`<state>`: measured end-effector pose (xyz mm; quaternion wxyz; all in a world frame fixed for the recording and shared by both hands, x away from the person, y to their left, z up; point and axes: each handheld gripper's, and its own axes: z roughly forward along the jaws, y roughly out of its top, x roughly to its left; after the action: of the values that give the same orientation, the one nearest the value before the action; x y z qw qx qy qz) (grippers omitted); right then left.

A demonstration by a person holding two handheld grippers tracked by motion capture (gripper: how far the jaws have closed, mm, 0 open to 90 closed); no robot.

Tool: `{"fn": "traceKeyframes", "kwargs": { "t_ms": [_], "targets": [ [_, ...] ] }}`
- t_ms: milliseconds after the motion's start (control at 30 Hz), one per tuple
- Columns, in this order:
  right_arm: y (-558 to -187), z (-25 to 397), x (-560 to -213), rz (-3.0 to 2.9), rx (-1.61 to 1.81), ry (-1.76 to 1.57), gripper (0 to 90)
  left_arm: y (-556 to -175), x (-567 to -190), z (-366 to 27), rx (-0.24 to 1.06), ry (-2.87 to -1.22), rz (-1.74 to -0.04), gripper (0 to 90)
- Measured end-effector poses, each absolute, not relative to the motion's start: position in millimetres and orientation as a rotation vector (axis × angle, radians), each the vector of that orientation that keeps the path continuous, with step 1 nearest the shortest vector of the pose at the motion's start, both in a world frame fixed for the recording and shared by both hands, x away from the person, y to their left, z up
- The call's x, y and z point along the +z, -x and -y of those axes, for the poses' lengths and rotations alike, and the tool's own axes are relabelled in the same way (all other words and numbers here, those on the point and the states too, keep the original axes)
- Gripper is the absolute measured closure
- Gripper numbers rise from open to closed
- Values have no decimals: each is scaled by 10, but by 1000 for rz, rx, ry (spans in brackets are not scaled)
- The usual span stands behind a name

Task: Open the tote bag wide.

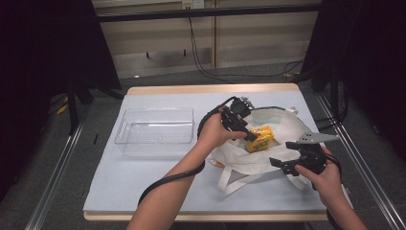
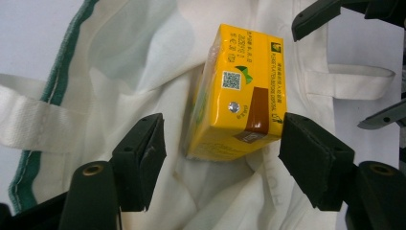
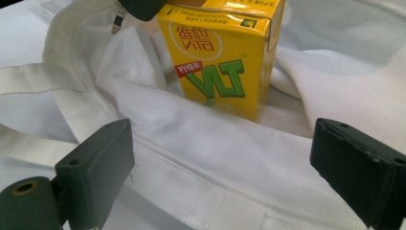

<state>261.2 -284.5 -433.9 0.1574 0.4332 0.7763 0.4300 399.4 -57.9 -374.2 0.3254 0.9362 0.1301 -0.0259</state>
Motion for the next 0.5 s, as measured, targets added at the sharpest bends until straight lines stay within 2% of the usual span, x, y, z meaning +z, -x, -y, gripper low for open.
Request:
{"fn": "traceKeyframes", "kwargs": {
  "t_ms": [500],
  "targets": [
    [-2613, 2856, -4339, -2217, 1235, -1241, 79, -3988, -3725, 593, -86, -2465, -345, 305]
  ]
}}
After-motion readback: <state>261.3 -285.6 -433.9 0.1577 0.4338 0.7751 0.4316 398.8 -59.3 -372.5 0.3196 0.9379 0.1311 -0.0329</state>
